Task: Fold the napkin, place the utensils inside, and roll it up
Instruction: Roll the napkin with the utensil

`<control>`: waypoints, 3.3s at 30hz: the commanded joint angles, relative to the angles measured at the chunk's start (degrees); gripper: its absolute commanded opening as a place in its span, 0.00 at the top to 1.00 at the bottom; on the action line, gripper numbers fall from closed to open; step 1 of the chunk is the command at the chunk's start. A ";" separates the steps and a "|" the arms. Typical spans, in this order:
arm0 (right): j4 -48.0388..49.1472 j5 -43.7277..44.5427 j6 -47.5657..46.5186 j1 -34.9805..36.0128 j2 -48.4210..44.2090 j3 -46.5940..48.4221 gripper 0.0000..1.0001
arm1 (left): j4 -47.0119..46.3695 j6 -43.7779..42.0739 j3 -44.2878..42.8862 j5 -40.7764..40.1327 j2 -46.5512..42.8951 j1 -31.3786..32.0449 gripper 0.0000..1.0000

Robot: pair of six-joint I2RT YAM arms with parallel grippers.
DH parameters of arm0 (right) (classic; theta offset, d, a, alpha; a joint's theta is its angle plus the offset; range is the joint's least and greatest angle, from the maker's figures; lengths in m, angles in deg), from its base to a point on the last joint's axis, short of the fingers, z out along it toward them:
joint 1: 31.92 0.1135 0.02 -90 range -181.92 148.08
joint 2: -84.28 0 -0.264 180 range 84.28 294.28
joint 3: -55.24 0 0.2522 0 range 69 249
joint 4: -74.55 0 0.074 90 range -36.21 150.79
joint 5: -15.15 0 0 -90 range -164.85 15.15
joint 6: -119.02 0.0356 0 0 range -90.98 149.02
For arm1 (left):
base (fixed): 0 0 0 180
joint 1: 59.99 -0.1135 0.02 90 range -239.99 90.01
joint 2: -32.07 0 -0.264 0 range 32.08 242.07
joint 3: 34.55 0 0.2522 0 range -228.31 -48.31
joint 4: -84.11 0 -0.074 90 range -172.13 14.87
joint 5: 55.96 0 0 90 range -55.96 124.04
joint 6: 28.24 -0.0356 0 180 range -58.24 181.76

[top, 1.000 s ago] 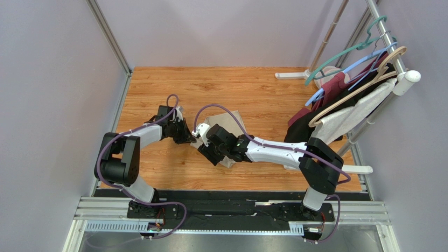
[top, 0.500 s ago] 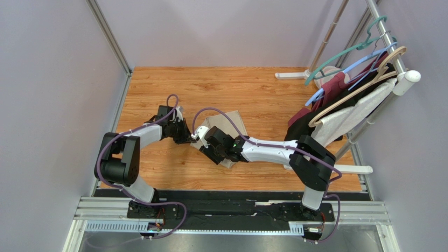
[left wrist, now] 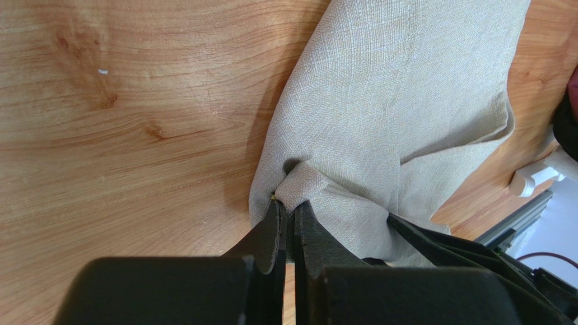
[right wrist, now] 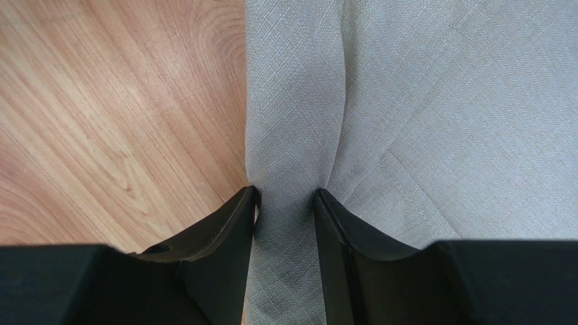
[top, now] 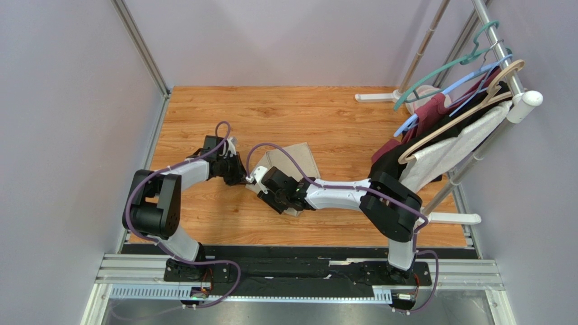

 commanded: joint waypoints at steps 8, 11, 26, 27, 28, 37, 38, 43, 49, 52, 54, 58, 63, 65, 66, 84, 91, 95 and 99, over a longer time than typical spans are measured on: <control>0.84 0.71 0.78 -0.57 4.73 -1.20 0.67 | -0.93 -0.84 -1.72 2.13 0.15 -0.07 1.00; 0.40 -1.13 2.10 -1.09 5.43 -2.43 0.80 | -1.81 -0.58 -1.55 2.83 -0.47 -0.07 1.00; 5.14 -25.63 8.25 -8.03 2.97 -8.58 1.00 | -4.62 1.53 5.21 -10.70 -16.37 -0.16 0.20; 5.41 -26.79 8.34 -8.82 3.15 -8.58 1.00 | -5.24 1.62 6.61 -10.62 -17.42 -0.16 0.20; 5.85 -27.76 8.52 -9.18 3.15 -8.76 1.00 | -5.68 1.70 7.06 -10.27 -17.61 -0.16 0.19; 11.12 -39.36 11.77 -13.92 5.52 -10.07 1.00 | -11.12 1.97 10.40 -5.52 -16.03 -0.16 0.19; 11.91 -40.07 12.12 -14.19 5.96 -10.16 1.00 | -11.39 2.14 10.49 -5.52 -15.59 -0.16 0.19; 14.82 -44.90 14.50 -17.44 7.28 -10.87 1.00 | -11.83 1.27 9.88 -5.52 -13.92 -0.16 0.19; 14.64 -47.63 14.76 -19.20 8.51 -10.52 1.00 | -18.05 1.35 9.61 -6.84 -14.79 -0.16 0.19; 14.55 -48.59 14.94 -19.90 9.39 -10.43 1.00 | -23.58 1.97 9.79 -4.65 -14.88 -0.07 0.21; 14.38 -48.69 14.94 -20.25 9.57 -10.25 1.00 | -27.55 2.41 10.23 -1.05 -14.01 -0.07 0.23; 14.29 -48.78 14.85 -20.69 9.74 -10.25 1.00 | -33.79 3.54 8.21 8.79 -8.13 -0.07 0.26; 14.20 -48.95 14.94 -21.40 9.74 -10.25 1.00 | -36.36 5.49 7.95 14.87 -0.74 -0.07 0.29; 14.20 -48.95 15.02 -21.57 9.74 -10.25 1.00 | -35.12 5.22 7.94 15.57 0.32 -0.07 0.30; 14.20 -48.86 15.11 -21.92 9.92 -10.25 1.00 | -35.21 5.31 8.12 15.66 0.32 -0.07 0.30; 13.59 -49.04 17.66 -24.56 14.14 -8.14 1.00 | -25.19 0.48 13.04 6.27 -11.97 -0.07 0.27; 11.83 -48.34 17.84 -24.91 14.66 -7.79 1.00 | -16.60 -0.67 17.52 -8.40 -28.57 1.42 0.38; 11.48 -48.07 17.57 -25.00 14.66 -7.61 1.00 | -9.04 1.78 18.14 -4.21 -29.74 1.69 0.43; 11.21 -47.63 17.57 -25.00 14.49 -7.62 1.00 | -6.57 3.81 19.28 -1.21 -30.26 2.39 0.43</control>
